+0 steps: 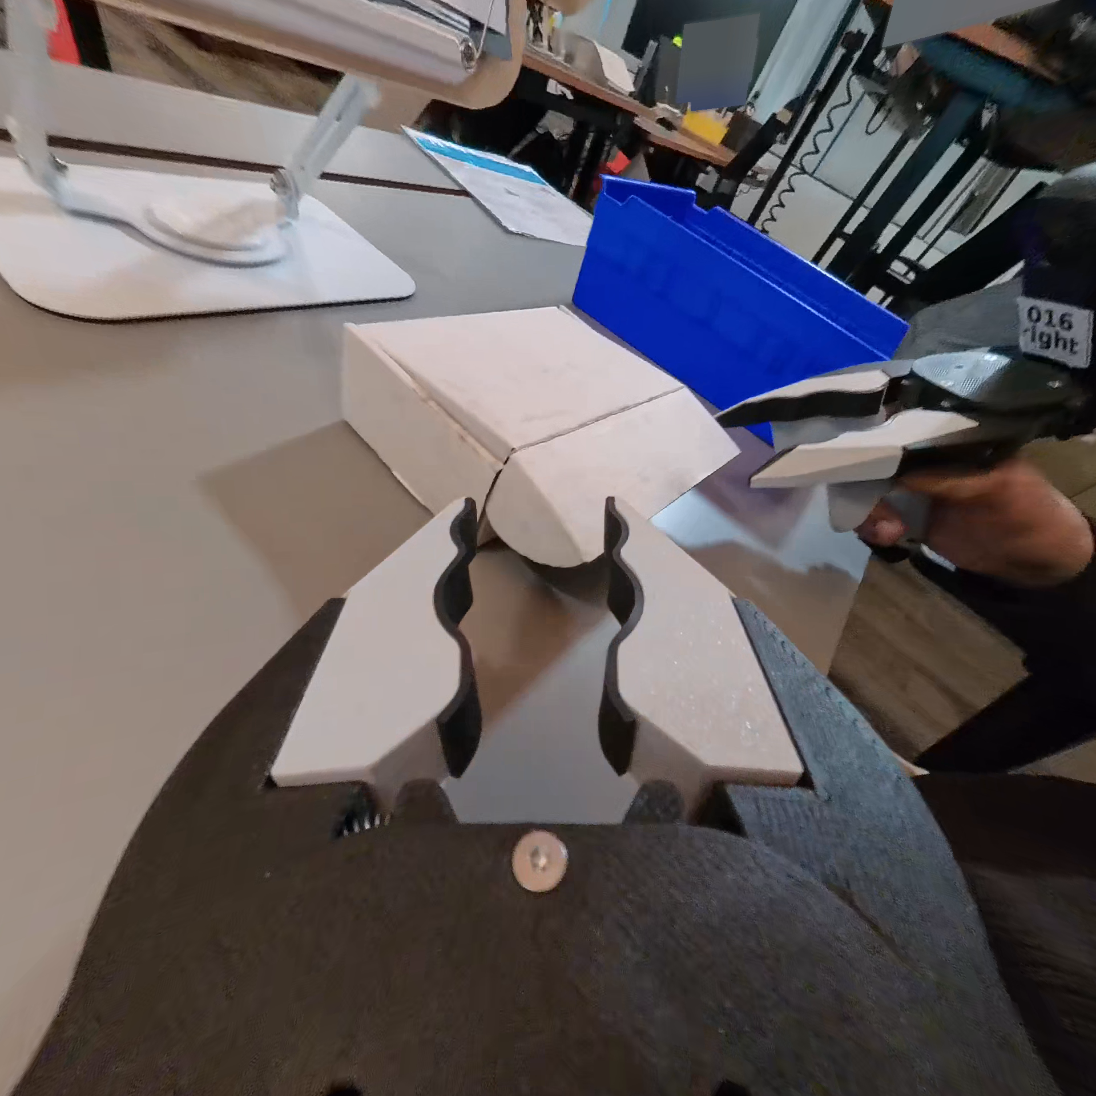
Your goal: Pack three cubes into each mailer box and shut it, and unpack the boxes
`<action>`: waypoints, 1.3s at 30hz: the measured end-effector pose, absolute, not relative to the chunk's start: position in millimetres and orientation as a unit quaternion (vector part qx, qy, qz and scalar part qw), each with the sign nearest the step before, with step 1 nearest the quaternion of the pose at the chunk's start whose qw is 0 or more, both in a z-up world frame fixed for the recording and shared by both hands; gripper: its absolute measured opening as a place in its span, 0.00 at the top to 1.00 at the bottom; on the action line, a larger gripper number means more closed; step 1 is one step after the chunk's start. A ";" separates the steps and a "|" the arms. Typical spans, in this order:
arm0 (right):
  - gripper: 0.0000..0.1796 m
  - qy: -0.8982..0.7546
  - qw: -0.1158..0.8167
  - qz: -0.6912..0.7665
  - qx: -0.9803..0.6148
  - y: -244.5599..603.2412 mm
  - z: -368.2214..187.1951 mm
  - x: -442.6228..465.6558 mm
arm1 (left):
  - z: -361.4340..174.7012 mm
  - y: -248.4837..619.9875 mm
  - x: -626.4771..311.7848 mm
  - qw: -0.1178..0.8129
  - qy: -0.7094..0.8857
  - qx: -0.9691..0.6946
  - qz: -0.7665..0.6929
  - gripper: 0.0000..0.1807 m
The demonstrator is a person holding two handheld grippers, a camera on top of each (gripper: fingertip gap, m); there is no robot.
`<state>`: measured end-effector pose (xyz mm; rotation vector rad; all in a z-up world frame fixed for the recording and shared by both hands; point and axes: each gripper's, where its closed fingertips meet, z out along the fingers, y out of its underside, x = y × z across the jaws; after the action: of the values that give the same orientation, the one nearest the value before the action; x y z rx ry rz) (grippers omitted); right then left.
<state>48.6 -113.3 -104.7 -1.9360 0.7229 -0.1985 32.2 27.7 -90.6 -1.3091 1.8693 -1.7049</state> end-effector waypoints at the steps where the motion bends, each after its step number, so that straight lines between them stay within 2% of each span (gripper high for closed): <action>1: 0.66 0.299 0.503 -0.082 -0.806 -113.1 -107.7 48.1 | -91.2 24.4 34.1 0.142 0.647 -0.458 -0.593 0.77; 9: 0.68 0.322 0.547 -0.034 -0.772 -112.5 -102.9 52.9 | -97.8 18.4 41.0 0.139 0.648 -0.478 -0.576 0.76; 19: 0.72 0.310 0.520 -0.037 -0.795 -100.7 -115.3 55.1 | -107.9 9.0 37.8 0.074 0.649 -0.493 -0.575 0.76; 39: 0.74 0.300 0.528 -0.011 -0.794 -96.7 -116.4 55.3 | -111.7 12.6 40.2 0.076 0.644 -0.509 -0.566 0.80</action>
<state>55.3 -96.7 -116.4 -1.8980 0.7177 -0.0263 40.2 12.6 -111.7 -1.5277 1.9307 -1.6969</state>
